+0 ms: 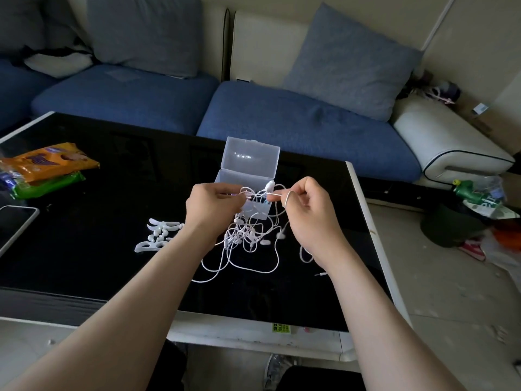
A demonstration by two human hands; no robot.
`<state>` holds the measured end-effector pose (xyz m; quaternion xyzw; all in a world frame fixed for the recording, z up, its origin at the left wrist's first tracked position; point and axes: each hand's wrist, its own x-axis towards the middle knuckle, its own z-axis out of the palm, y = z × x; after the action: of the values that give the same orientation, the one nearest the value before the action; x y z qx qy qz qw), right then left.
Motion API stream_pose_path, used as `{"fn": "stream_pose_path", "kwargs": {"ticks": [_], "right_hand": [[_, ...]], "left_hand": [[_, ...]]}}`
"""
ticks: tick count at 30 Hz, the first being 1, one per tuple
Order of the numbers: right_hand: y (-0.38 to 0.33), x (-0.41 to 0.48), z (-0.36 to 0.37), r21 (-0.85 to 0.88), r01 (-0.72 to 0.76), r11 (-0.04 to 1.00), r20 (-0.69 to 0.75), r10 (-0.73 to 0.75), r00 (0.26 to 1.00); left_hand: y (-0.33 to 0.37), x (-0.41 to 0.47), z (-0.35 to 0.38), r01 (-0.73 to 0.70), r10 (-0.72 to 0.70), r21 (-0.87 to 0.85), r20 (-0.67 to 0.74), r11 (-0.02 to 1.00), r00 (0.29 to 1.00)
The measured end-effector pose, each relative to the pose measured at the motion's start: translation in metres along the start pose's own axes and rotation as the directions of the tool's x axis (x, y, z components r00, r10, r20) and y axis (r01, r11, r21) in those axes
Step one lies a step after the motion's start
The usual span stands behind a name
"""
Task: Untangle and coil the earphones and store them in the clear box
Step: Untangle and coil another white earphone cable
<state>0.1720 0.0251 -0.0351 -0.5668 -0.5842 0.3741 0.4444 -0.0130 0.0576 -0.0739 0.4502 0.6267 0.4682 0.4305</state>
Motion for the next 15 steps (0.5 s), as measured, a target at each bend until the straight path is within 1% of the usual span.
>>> {"fn": "stream_pose_path", "kwargs": {"ticks": [2,5,7,11,15], "right_hand": [[0.0008,0.0005,0.0012,-0.028,-0.002,1.0,0.003,0.002,1.0],[-0.0002,-0.001,0.0003,-0.048,-0.007,0.999,0.025,0.008,1.0],[-0.0015,-0.0017,-0.0004,-0.048,-0.002,0.999,0.041,0.004,0.999],[-0.0021,-0.0022,0.0004,-0.054,-0.019,0.998,0.06,0.023,0.998],[0.0001,-0.0009,0.0022,-0.026,-0.058,0.998,0.067,0.059,0.996]], "left_hand": [[0.0006,-0.0007,-0.0013,0.019,-0.02,-0.025,-0.034,1.0,0.999],[-0.0014,0.0019,-0.0004,0.041,-0.041,0.009,-0.057,0.999,0.998],[-0.0017,0.0027,0.0005,0.061,-0.061,0.007,-0.043,0.998,0.997],[0.0018,0.0018,0.0018,0.136,-0.138,-0.054,-0.023,0.989,0.99],[0.003,0.0003,0.0033,0.144,-0.146,-0.058,-0.031,0.988,0.989]]}}
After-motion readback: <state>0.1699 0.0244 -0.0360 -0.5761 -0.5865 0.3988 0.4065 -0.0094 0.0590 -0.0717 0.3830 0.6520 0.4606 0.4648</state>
